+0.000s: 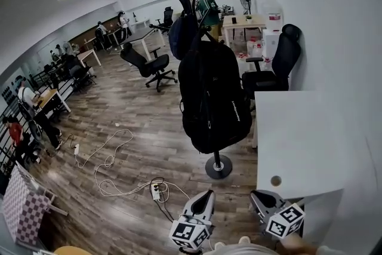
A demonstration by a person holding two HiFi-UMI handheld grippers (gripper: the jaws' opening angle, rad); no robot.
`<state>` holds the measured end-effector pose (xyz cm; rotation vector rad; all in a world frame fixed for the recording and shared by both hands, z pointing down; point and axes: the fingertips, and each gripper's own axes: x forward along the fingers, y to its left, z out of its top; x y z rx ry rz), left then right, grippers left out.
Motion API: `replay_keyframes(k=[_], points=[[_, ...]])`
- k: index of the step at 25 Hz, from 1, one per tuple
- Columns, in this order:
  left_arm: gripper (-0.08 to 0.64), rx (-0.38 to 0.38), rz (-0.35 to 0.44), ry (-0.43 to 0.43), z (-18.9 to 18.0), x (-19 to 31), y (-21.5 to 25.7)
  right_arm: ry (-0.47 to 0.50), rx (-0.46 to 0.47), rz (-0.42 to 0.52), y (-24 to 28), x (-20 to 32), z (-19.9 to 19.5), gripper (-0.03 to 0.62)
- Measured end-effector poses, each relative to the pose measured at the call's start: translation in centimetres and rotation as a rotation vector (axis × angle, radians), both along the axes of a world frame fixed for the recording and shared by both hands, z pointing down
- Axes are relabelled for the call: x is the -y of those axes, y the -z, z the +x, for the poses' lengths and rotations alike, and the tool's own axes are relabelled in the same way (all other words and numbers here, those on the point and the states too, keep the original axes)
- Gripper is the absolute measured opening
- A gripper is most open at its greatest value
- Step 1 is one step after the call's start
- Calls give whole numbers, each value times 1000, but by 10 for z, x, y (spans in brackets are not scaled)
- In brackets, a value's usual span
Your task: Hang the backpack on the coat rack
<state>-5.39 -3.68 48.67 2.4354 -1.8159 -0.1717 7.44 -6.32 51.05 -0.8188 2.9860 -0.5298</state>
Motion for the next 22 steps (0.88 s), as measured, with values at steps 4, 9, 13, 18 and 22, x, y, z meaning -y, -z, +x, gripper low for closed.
replay_keyframes(k=[4,9,13,18,22], points=[[9,0,6,5,-2,-3,2,9,-7,-2,-3,-5,-3,15],[9,-3,5,0,-1,-7,3,2,-8,4,-2,-7,-1,15],[9,-5,-3,-11,0,-5,2,-8,-7,5,-2,-3,1,15],[9,-1,-6,0,-5,-3,2,-9,-8,7,-1,0,0,15],[9,-5,-8,3,-7,-2,2,-10,-12,3,0,3,-1,15]])
